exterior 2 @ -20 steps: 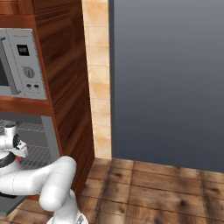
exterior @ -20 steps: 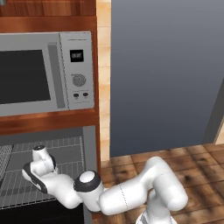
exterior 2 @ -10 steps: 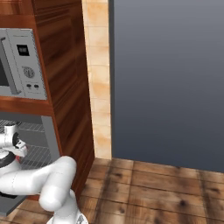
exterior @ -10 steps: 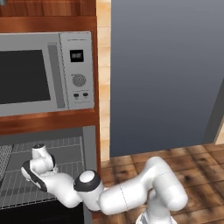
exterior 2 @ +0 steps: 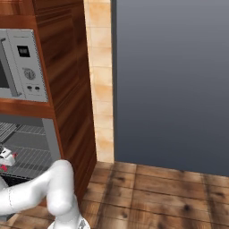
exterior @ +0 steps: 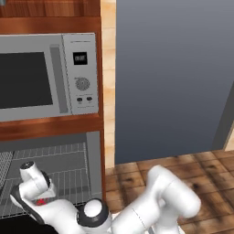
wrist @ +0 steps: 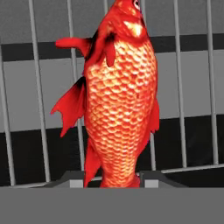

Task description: Take the fish from the oven and place it on the plate on the counter.

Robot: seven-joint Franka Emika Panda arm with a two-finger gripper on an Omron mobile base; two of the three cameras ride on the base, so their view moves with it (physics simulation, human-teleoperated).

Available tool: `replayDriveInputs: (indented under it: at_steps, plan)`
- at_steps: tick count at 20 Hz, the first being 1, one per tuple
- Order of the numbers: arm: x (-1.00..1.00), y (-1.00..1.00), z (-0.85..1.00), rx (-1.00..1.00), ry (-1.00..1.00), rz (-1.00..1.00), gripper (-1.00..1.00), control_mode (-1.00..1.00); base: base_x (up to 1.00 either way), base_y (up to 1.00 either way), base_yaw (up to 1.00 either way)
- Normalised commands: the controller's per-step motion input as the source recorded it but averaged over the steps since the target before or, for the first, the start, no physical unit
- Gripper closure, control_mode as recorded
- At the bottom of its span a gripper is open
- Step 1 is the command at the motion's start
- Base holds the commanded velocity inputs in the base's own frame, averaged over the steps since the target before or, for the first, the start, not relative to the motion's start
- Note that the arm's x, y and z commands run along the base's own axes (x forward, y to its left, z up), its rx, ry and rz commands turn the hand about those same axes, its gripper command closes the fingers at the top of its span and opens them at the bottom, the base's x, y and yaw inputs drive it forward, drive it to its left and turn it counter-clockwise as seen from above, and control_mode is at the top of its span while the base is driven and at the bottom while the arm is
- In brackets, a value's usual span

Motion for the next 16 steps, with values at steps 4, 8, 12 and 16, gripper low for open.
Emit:
replayDriveInputs:
  at_steps: [4, 8, 12, 16]
  plan:
    - [-1.00, -0.13, 0.30, 0.00, -0.15, 0.00, 1.00, -1.00, 0.00, 0.00, 0.00]
    - [-1.00, -0.24, 0.46, 0.03, -0.10, 0.00, 1.00, -1.00, 0.00, 0.00, 0.00]
    - [-0.86, -0.46, 0.88, 0.05, -0.07, 0.00, 1.00, -1.00, 0.00, 0.00, 0.00]
    - [-0.58, -0.59, 1.00, 0.08, -0.01, -0.01, 1.00, -1.00, 0.00, 0.00, 0.00]
